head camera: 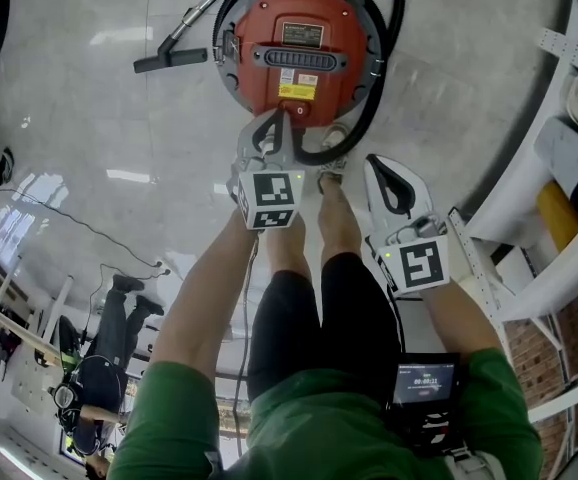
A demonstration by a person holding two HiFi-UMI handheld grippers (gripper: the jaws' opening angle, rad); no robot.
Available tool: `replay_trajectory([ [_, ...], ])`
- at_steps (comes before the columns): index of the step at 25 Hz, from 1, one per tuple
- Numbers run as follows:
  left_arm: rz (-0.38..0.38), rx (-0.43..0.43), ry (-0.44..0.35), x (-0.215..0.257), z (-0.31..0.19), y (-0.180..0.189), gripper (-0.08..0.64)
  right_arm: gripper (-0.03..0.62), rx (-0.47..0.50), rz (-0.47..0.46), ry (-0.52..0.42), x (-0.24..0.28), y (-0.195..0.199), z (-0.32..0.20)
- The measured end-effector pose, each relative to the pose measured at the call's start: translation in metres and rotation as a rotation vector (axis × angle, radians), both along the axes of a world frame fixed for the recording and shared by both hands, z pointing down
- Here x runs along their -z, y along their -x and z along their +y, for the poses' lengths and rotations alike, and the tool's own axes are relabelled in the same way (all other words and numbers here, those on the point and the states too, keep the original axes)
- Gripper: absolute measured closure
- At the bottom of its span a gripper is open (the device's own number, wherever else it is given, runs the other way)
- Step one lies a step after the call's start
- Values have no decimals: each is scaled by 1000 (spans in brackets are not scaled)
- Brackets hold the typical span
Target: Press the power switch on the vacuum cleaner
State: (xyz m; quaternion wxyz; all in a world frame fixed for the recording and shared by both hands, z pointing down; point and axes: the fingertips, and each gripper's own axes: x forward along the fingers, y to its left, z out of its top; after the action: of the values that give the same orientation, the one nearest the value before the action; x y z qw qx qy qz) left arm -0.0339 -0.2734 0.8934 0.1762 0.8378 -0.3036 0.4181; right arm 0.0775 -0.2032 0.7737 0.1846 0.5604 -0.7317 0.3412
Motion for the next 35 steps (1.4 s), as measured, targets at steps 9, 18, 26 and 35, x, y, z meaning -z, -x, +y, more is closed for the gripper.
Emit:
replay_trajectory([
  [9, -3, -10, 8, -2, 1, -1, 551, 592, 4, 4, -6, 3, 1, -6],
  [18, -36, -6, 18, 5, -2, 4, 551, 592, 3, 23, -6, 23, -1, -7],
  [26, 17, 15, -66, 80, -20, 15, 551, 592, 5, 53, -62, 76, -3, -17],
  [35, 163, 68, -206, 214, -21, 20, 551, 592, 15, 85, -171, 160, 1, -23],
])
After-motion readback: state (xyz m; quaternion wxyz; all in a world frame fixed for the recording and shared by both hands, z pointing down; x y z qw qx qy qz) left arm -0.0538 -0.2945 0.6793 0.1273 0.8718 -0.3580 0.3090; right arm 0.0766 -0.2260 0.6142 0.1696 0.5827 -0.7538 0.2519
